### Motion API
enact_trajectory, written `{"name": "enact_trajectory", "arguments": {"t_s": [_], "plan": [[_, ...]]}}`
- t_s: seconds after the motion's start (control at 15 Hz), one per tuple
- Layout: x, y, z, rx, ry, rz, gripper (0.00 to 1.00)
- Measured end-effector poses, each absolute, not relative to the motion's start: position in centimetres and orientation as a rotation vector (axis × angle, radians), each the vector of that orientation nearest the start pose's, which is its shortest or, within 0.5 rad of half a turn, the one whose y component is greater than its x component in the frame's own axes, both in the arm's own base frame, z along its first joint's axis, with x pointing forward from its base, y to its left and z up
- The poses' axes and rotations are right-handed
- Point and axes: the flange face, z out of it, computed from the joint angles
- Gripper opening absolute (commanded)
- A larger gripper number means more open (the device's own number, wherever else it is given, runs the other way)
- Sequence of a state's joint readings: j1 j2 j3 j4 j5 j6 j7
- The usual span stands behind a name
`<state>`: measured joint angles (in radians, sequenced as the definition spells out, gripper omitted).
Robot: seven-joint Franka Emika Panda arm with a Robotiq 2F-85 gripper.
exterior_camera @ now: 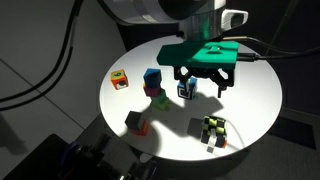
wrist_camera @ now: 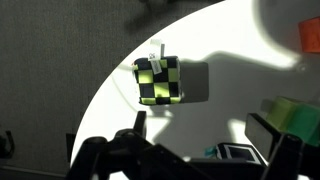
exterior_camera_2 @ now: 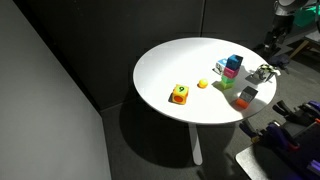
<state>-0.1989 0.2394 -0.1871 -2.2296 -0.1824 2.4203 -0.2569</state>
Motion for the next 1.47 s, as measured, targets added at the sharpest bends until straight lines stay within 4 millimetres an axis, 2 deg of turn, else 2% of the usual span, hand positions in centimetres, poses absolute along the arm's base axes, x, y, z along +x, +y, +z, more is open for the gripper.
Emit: {"name": "enact_trajectory", "arguments": {"t_s": [0.27, 1.0, 1.2, 1.47], "plan": [[50.3, -20.6, 24.5, -3.277, -0.032, 0.158, 1.00], [50.2, -20.6, 24.1, -3.275, -0.034, 0.170, 1.00], [49.9, -21.1, 23.0, -3.272, -0.027, 0.186, 1.00], [49.3, -22.7, 20.7, -3.270, -0.023, 0.185, 1.00]]}}
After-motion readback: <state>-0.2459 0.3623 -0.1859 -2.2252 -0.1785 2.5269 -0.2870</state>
